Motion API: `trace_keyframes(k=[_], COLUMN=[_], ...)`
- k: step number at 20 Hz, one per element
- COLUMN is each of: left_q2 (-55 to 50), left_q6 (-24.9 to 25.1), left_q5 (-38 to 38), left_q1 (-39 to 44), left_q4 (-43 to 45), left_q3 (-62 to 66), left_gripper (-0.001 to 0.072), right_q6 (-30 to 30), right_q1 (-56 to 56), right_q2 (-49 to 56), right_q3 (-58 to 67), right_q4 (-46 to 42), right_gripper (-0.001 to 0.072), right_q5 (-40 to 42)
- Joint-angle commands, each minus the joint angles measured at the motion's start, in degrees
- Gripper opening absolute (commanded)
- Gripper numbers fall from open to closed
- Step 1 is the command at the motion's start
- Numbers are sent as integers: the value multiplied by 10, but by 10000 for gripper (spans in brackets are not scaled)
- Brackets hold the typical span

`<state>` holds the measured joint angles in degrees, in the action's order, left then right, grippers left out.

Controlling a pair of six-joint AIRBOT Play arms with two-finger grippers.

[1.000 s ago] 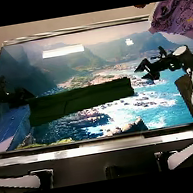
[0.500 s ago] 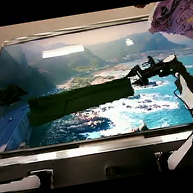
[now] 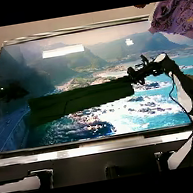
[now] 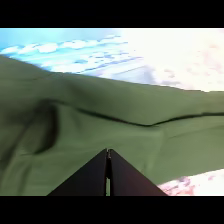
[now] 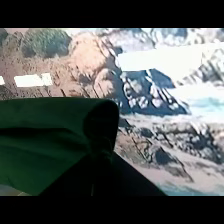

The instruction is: Fold the clothes and pants, and hang the long-sleeved shirts on hangers.

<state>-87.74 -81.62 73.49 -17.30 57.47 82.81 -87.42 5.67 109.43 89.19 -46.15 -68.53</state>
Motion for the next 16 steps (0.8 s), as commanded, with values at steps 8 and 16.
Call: trace_keyframes(k=[8, 16], left_q2=[-87, -195], left_q6=[-85, -80], left_q5=[-167, -292], left_q1=[302, 527], left_q4=[-130, -325], left_q3=[-1, 2], left_gripper=[19, 19], right_q6=[-187, -298], right_q1=[-2, -2], right_q2=[-191, -280], right_q3=[101, 194], right_q4=[-246, -212], right_gripper=[29, 30], right_q5=[-203, -256])
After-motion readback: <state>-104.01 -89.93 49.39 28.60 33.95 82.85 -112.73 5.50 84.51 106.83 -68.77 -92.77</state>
